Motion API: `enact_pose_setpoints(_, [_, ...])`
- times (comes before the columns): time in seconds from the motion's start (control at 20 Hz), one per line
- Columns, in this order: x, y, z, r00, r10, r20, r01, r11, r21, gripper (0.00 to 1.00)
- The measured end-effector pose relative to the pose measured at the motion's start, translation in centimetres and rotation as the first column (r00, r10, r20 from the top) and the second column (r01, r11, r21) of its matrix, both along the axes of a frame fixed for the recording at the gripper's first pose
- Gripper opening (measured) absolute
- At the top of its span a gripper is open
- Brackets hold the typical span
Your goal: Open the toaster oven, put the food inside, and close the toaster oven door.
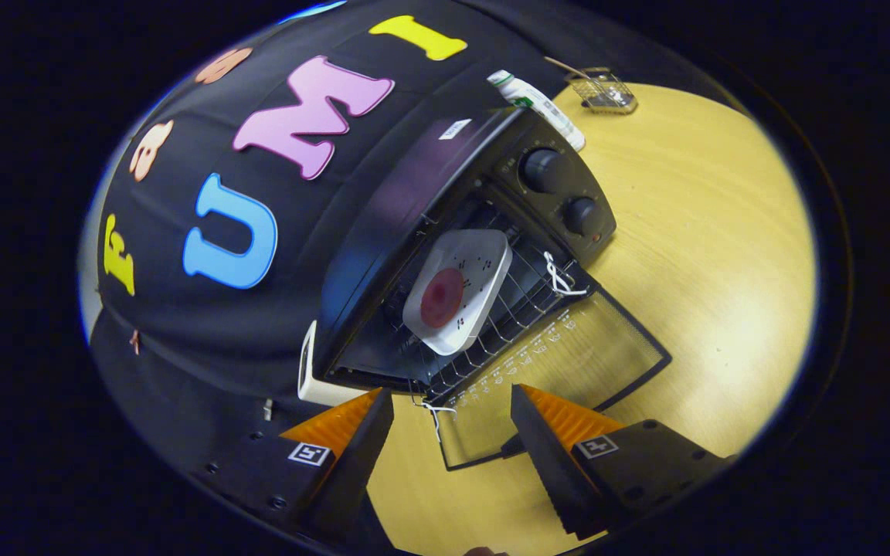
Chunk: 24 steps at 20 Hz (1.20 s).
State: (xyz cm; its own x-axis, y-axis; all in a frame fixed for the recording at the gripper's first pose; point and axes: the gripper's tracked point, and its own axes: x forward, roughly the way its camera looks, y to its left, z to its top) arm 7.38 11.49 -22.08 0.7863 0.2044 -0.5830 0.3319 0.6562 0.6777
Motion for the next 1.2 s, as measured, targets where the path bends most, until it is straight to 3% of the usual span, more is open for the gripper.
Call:
enact_pose_setpoints(0.15, [-2.0, -0.3, 0.3, 0.994, 0.113, 0.001, -0.111, 0.976, -0.189, 0.98])
enact_pose_setpoints(0.35, [-4.9, -1.3, -1.2, 0.974, 0.215, -0.069, -0.224, 0.877, -0.426, 0.99])
enact_pose_setpoints(0.7, [-8.9, -1.9, -6.7, 0.94, 0.23, -0.254, -0.331, 0.798, -0.504, 0.99])
enact_pose_setpoints(1.0, [-9.0, -2.1, -11.0, 0.889, 0.283, -0.36, -0.453, 0.664, -0.595, 0.99])
enact_pose_setpoints(1.2, [-8.3, -2.1, -12.8, 0.879, 0.275, -0.39, -0.468, 0.661, -0.587, 1.0])
